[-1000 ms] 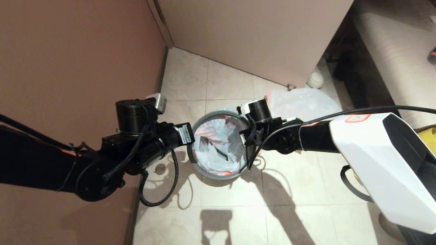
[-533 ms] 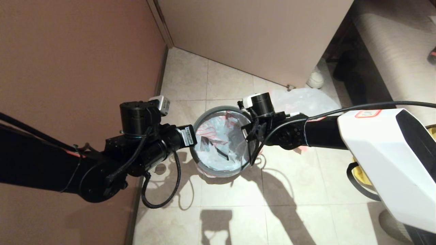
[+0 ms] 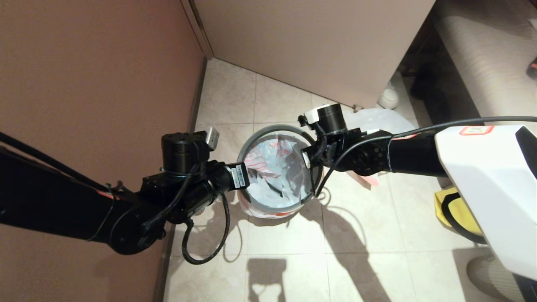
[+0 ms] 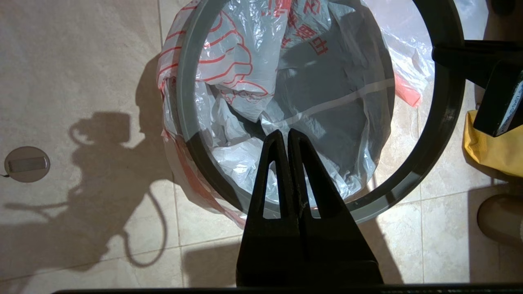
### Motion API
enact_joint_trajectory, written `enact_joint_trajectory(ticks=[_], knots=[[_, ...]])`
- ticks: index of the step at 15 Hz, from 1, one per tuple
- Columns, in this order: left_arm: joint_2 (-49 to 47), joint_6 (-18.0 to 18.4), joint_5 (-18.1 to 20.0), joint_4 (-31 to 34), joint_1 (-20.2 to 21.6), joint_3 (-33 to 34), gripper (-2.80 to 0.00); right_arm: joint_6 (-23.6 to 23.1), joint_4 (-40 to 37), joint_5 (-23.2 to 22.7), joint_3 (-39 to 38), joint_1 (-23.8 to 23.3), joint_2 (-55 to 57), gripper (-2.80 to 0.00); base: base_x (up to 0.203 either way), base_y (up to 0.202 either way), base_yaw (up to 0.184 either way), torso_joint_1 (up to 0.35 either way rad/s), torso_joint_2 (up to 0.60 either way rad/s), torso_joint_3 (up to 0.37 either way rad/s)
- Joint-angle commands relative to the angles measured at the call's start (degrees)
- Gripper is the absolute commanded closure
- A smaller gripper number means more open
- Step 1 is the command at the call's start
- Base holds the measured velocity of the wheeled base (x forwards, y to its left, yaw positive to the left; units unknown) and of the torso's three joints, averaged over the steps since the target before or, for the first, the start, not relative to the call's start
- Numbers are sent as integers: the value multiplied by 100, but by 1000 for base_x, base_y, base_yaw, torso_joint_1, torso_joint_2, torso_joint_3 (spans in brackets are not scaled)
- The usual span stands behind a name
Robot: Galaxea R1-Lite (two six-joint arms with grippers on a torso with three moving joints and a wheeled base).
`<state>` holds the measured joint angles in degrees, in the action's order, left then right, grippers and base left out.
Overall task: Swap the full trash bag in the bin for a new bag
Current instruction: Place the trash can ring on the trash can
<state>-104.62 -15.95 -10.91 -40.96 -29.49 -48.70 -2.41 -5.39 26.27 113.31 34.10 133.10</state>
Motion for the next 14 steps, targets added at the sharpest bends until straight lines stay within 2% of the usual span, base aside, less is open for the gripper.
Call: enact_joint_trajectory(ticks=[1, 7, 14], knots=[[-67, -14, -8, -26, 13, -8, 0, -5, 24, -17, 7, -7, 116, 0, 0, 0, 0, 0, 0, 0], [-85, -14, -8, -33, 118, -34, 0, -49, 451, -193, 54, -33, 553, 0, 0, 0, 0, 0, 0, 0], [-226, 11, -8, -263, 128, 1, 0, -391, 916, -496, 86, -402, 778, 0, 0, 0, 0, 0, 0, 0]])
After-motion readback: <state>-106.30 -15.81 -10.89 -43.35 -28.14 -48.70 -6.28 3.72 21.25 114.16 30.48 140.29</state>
